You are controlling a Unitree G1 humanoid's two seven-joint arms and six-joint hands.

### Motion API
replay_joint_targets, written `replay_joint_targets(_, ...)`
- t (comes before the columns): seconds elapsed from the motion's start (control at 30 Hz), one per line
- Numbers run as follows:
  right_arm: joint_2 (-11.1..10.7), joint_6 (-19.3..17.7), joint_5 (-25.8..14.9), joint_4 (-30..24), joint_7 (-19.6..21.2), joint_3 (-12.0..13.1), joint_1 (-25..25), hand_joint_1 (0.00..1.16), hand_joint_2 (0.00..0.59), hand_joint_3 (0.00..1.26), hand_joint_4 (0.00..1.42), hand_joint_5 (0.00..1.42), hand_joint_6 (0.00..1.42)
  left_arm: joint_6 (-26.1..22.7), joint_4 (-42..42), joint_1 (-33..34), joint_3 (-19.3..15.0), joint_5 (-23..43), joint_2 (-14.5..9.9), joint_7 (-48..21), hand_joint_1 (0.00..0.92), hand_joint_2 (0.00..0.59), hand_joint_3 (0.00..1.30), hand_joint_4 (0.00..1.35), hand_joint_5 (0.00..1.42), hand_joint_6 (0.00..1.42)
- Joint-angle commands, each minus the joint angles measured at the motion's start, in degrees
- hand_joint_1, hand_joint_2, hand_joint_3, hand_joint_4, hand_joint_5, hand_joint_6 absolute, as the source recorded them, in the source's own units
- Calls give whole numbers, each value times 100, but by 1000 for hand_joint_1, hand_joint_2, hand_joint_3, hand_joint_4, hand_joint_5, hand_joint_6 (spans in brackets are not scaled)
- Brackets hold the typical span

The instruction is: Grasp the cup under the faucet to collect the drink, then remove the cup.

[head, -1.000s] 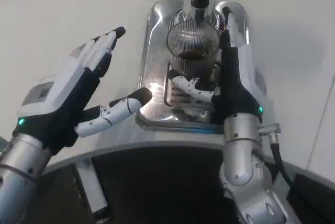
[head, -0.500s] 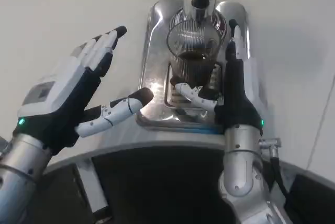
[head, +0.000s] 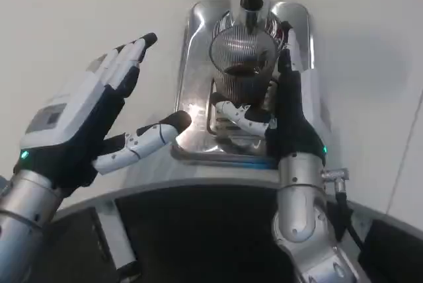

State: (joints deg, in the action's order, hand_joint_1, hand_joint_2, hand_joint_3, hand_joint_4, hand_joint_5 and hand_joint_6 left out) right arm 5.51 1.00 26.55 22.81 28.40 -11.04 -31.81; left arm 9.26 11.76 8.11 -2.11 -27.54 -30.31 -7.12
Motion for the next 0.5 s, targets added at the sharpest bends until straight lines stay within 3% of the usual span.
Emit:
replay_joint_targets(0.03, 181, -110, -119, 280, 34, -23, -180, 1024, 193, 49, 48, 85, 133, -56, 58, -97, -48, 27, -16, -28, 0, 189, 0, 0, 0, 0)
replay_joint_targets(0.13, 208, -108, -100, 412, 93, -53, -269, 1048, 201, 89, 86, 119, 181, -61, 63, -96, -49, 24, -21, -29, 0, 189, 0, 0, 0, 0)
replay_joint_targets(0.23, 281, -93, -153, 617, 236, -19, -424, 1149, 228, 199, 179, 220, 337, -82, 88, -108, -71, 17, -28, -29, 0, 189, 0, 0, 0, 0)
replay_joint_targets(0.4, 376, -148, -154, 865, 701, 2, -628, 1162, 333, 580, 552, 677, 812, -123, 143, -157, -111, 6, -34, -32, 0, 189, 0, 0, 0, 0)
replay_joint_targets(0.5, 429, -271, -177, 886, 984, -2, -692, 1162, 268, 665, 642, 772, 948, -134, 148, -171, -122, 10, -24, -39, 0, 189, 0, 0, 0, 0)
